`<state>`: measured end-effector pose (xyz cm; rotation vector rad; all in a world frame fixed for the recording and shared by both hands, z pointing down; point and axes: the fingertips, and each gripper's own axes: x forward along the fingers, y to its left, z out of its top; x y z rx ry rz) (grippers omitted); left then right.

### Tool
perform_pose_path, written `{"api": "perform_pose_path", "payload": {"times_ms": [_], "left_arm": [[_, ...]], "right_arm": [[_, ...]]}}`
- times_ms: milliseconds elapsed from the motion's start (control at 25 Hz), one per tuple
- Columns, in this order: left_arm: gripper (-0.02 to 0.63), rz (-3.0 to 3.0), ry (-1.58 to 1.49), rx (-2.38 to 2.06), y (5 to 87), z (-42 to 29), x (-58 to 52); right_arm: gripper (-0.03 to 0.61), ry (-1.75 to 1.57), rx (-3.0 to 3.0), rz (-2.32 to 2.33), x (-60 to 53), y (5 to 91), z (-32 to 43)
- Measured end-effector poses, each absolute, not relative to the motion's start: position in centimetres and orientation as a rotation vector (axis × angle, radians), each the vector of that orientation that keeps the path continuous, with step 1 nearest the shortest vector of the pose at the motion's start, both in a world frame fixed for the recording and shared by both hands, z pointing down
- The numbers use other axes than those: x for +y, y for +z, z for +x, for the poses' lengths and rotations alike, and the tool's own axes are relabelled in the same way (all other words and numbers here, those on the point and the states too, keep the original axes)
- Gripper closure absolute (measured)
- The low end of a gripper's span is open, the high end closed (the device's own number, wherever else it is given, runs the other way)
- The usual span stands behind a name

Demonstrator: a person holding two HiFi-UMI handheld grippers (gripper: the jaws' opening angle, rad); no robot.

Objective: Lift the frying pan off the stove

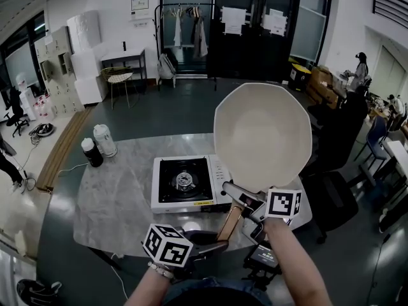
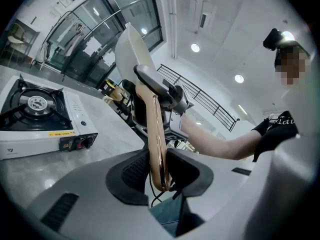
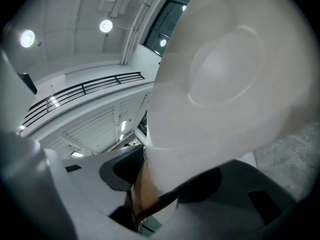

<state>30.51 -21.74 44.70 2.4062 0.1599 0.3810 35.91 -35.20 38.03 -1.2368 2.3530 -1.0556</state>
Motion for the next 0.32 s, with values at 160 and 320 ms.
{"api": "perform_pose_path", "payload": {"times_ms": [160,320], "left_arm": [[0.494,2.405,0.393,0.161,45.03,30.57,-21.73],[0.494,2.400,0.409,0.168,45.42,30.60,-21.48]], "right_arm": [[0.357,-1.067,2.346,-1.232,-35.09,38.38,36.07],[0.357,-1.082,2.342,-1.253,-34.83,38.94,36.28]]}}
